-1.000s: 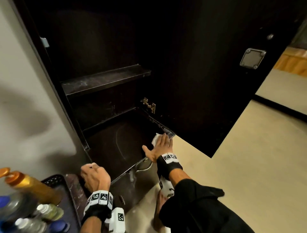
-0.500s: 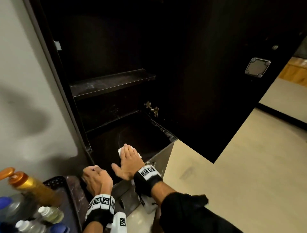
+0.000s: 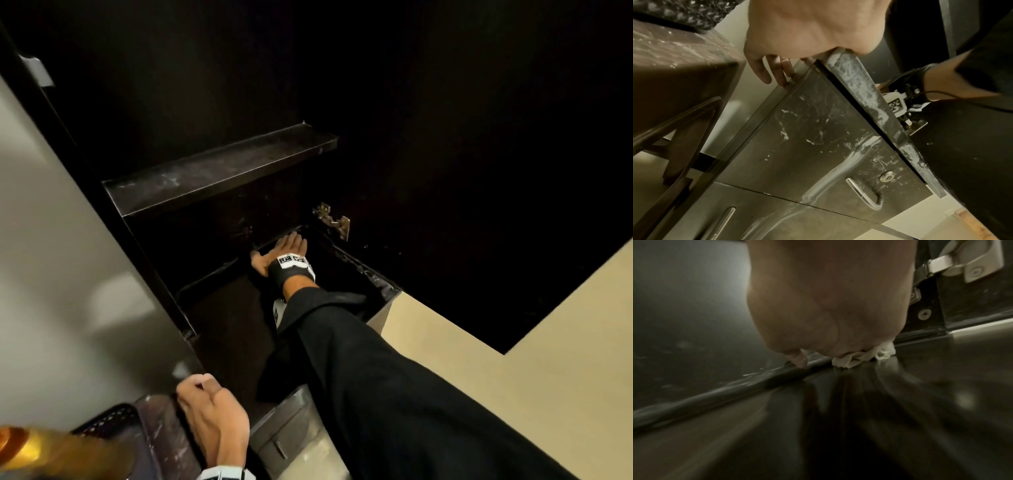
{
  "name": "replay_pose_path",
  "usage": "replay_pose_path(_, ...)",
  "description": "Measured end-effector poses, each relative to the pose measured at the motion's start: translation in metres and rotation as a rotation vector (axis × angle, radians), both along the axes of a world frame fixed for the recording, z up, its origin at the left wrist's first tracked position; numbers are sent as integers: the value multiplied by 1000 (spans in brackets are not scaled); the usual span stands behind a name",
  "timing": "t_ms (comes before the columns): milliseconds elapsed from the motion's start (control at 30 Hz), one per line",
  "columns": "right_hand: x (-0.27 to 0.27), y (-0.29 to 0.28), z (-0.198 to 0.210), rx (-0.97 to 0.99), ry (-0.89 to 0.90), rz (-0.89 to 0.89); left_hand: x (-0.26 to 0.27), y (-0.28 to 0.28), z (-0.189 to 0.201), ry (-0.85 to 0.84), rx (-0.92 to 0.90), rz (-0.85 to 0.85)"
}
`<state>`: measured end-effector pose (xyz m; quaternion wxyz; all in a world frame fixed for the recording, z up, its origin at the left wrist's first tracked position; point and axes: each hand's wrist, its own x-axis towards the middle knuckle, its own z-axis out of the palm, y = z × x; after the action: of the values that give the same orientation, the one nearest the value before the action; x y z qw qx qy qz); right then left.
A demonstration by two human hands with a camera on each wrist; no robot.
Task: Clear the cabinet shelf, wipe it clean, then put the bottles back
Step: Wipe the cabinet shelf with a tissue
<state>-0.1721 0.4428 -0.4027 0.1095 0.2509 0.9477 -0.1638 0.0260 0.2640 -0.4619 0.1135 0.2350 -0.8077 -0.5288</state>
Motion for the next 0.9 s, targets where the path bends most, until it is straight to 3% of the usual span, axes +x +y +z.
replay_pose_path(167, -12, 28, 1, 30, -49, -50, -3, -4, -6, -12, 2, -4)
replay_pose_path(467, 12, 58, 4, 166, -41, 131, -1, -3, -7, -39, -16, -4)
replay_pose_path(667, 76, 70, 13, 351, -73, 237, 2, -3, -1, -58, -29, -4)
replay_pose_path(900, 154, 85, 18, 293, -11, 280, 3, -1, 3, -64, -44, 3)
